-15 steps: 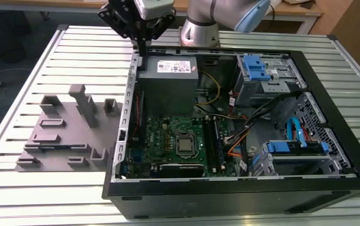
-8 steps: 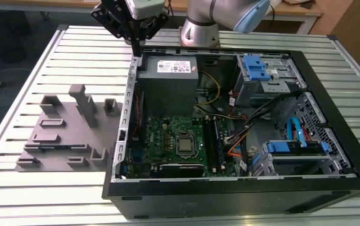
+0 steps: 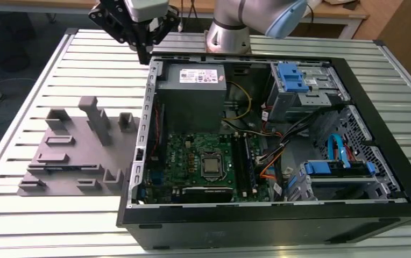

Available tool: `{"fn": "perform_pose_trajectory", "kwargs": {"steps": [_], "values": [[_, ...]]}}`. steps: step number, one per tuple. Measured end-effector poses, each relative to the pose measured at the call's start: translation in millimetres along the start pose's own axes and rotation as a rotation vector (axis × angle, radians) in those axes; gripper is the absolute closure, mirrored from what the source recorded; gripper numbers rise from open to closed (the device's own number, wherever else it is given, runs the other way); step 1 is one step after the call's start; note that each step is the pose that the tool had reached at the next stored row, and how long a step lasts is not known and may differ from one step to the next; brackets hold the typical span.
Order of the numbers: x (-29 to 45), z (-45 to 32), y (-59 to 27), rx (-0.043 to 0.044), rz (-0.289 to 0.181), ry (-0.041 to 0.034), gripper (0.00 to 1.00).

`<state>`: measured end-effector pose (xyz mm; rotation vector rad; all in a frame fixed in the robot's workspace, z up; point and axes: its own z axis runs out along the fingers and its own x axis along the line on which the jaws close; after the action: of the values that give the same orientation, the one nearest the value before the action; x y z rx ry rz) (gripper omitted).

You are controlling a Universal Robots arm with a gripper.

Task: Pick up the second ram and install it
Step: 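Reach for the second ram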

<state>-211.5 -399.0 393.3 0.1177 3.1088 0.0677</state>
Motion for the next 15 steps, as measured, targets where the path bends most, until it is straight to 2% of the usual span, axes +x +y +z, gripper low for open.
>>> {"fn": "perform_pose_trajectory", "kwargs": {"steps": [10,15], "values": [[32.8,0.4,-2.5,-0.0001,0.0,-0.0001,0.93],[44.9,0.4,-3.5,0.0,0.0,-0.0001,0.93]]}}
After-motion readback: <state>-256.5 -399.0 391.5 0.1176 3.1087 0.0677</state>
